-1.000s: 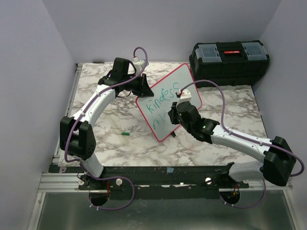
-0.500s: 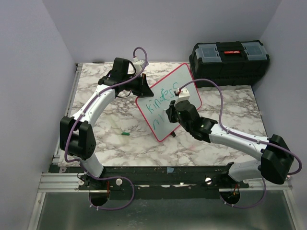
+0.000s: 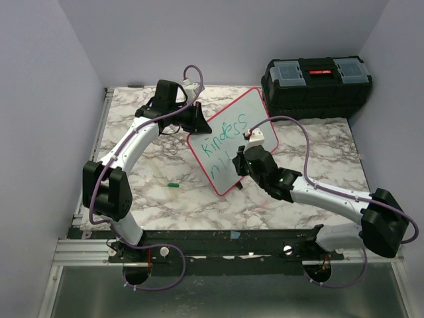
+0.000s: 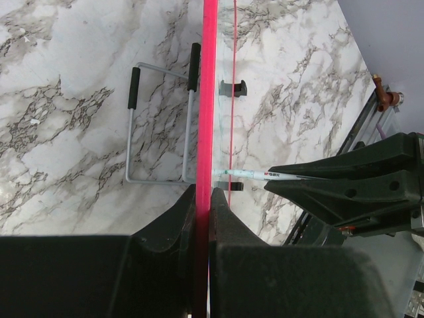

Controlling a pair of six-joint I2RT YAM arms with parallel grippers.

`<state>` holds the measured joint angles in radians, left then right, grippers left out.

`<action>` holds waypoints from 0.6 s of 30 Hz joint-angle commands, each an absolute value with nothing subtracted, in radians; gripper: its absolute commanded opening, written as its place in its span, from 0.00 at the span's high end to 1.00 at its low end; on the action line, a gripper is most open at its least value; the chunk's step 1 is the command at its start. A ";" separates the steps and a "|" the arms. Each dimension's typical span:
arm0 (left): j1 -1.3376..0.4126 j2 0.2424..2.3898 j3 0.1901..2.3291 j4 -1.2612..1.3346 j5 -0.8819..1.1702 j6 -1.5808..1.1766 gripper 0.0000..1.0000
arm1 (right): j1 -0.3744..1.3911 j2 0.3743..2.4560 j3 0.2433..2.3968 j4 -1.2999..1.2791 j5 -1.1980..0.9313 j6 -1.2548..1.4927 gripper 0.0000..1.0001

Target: Write a sentence on the whiteboard

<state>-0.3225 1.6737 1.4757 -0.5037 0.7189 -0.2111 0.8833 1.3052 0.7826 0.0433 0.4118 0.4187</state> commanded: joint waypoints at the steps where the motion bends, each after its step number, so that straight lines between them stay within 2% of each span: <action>1: -0.322 1.666 1.458 -0.540 0.599 -0.112 1.00 | 0.879 1.317 0.771 0.024 0.442 0.431 0.99; 18: -0.322 1.666 1.460 -0.544 0.597 -0.110 1.00 | 0.874 1.396 0.923 0.003 0.541 0.372 0.99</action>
